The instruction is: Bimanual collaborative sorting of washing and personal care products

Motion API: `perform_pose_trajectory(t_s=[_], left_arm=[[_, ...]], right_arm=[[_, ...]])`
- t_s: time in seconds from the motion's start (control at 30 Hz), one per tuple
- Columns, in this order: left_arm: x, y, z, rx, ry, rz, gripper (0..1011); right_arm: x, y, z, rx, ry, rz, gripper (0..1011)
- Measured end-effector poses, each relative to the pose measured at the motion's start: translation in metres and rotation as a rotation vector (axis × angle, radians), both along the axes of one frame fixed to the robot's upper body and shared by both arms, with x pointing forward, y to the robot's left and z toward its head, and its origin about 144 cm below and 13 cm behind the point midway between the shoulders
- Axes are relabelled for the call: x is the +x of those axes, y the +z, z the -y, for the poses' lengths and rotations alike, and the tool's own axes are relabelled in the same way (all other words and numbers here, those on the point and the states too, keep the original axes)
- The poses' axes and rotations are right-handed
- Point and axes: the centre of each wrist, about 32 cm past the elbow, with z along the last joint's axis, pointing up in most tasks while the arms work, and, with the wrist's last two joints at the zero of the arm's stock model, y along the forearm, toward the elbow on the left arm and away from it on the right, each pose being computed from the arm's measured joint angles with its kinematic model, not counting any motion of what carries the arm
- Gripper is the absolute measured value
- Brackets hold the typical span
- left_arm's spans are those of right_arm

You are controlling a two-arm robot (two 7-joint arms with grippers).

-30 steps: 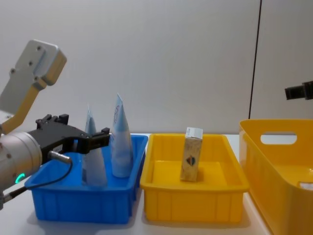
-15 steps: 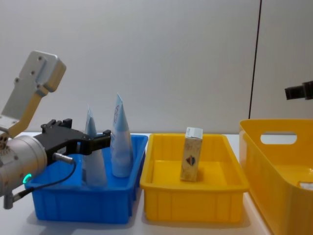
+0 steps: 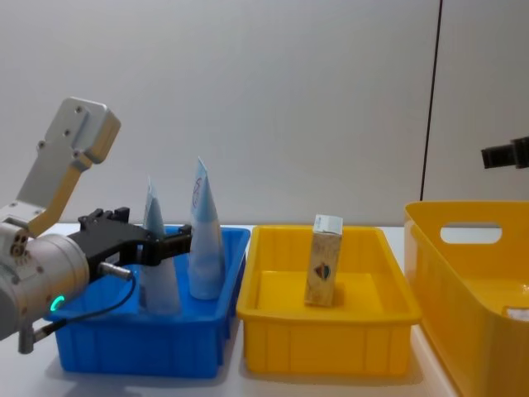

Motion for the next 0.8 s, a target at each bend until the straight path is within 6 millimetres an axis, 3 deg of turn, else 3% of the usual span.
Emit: perform_pose_trajectory(t_s=[0.27,0.8], left_arm=[[0.0031,-0.0017,0.001,0.002,-0.002,-0.004,812],[0.0054,-0.0025,0.0015,0.003,-0.003,-0.007,301]], right_arm=[[0.0,0.0,0.0,0.0,0.0,0.0,1004],[0.0,0.0,0.0,0.0,0.0,0.0,1003]])
